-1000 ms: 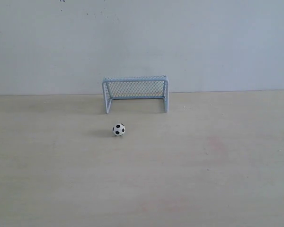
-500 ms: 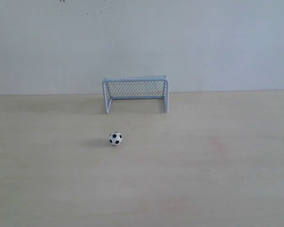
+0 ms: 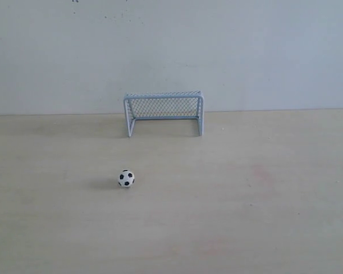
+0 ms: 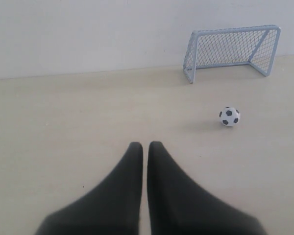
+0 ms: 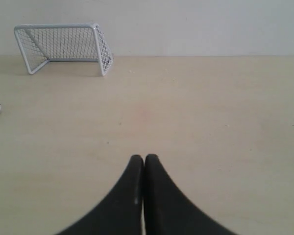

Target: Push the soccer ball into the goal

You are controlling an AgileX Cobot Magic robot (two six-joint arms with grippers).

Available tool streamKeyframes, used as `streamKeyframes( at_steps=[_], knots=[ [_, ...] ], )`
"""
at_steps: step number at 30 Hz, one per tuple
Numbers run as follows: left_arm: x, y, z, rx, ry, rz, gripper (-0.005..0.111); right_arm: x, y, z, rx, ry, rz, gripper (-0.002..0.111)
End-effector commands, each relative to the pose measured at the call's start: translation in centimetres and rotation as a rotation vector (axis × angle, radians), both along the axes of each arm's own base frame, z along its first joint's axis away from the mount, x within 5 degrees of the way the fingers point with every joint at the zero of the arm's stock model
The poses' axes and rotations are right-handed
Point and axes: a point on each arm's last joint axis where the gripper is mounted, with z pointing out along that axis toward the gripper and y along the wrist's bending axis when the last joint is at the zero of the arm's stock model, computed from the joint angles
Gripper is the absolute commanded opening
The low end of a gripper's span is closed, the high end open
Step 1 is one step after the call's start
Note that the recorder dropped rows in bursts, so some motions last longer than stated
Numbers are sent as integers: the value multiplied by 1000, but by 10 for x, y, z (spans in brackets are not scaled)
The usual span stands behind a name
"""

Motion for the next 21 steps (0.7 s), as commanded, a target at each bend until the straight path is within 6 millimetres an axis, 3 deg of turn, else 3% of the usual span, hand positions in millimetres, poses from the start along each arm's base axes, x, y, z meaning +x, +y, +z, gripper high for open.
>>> streamKeyframes(
  at_steps=[1,21],
  knots=[
    [0,0,-1,2,-2,1,4,0,-1,0,57,14,-26,0],
    [0,0,-1,2,-2,1,4,-1,-1,-1,44,22,-26,0]
  ],
)
